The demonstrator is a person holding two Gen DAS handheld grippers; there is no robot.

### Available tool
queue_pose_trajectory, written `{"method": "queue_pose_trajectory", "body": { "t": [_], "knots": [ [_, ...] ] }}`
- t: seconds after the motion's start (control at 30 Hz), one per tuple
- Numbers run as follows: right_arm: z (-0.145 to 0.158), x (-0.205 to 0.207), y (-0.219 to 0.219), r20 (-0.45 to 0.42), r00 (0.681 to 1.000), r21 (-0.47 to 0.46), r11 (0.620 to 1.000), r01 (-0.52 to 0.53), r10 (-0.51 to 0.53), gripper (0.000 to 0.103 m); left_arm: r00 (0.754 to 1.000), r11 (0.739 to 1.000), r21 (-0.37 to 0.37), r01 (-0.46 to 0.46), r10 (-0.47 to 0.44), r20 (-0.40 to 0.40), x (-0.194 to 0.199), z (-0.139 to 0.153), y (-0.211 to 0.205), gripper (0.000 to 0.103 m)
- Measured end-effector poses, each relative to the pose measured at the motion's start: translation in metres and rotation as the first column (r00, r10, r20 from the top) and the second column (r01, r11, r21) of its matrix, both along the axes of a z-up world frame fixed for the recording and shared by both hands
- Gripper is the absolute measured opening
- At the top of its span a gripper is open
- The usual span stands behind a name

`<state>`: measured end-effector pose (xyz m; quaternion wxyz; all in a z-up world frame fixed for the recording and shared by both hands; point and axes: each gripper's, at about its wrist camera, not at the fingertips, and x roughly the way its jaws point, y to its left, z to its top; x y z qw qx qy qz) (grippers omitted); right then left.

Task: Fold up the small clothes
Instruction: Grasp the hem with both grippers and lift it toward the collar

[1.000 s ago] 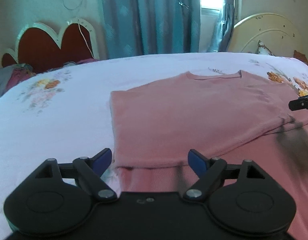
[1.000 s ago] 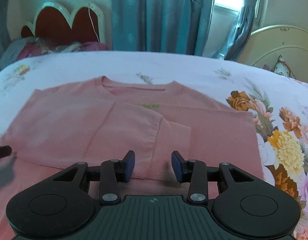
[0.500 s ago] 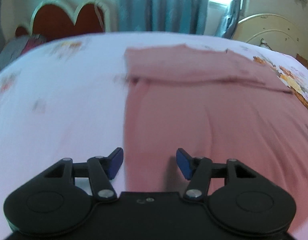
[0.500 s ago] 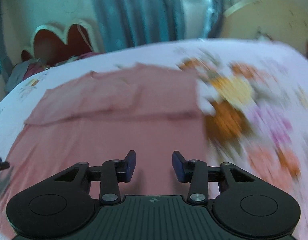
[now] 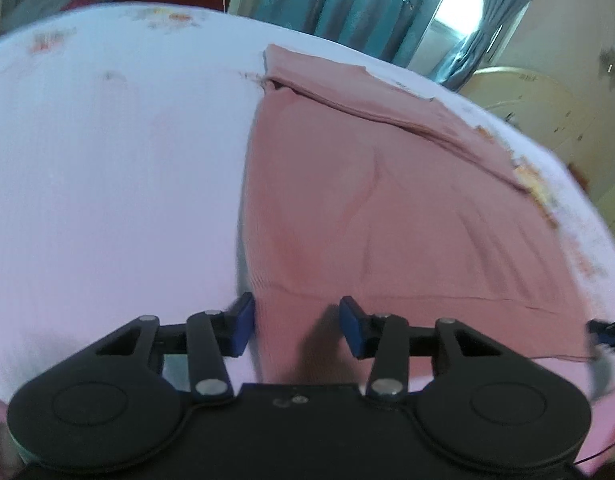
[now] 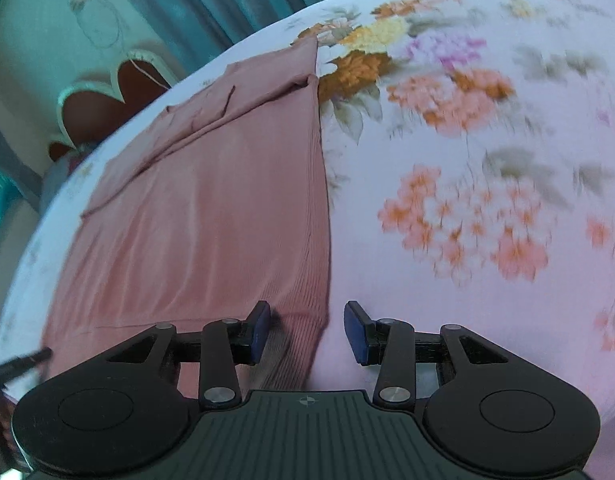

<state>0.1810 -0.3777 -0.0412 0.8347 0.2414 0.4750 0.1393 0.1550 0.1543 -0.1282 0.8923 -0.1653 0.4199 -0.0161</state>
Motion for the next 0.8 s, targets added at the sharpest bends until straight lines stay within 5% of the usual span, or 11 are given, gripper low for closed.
{"method": "queue_pose_trajectory", "body": {
  "t": [0.17, 0.43, 0.7, 0.8],
  "knots": [
    [-0.003, -0.003, 0.0, -0.008, 1.0, 0.082, 0.997, -0.017, 0.017, 0.041, 1.0, 0.99, -0.141, -0.002, 0.004, 0.015, -0.004, -0.009, 0.011, 0.043],
    [-0.014, 0.03, -0.021, -0.024, 0.996, 0.165, 0.982, 0.093, -0.09, 0.041, 0.996, 0.937, -0.345, -0.064, 0.08, 0.033, 0.029, -0.026, 0.031, 0.043],
    [-0.015, 0.004, -0.007, -0.006, 1.0, 0.197, 0.98, -0.008, 0.01, 0.04, 0.999, 0.934, -0.356, -0.017, 0.034, 0.041, 0.006, -0.032, 0.028, 0.032],
    [-0.022, 0.01, -0.011, -0.021, 1.0, 0.21, 0.978, 0.016, -0.012, 0.022, 0.999, 0.935, -0.353, -0.036, 0.045, 0.017, 0.012, -0.033, 0.032, 0.016]
  ]
}}
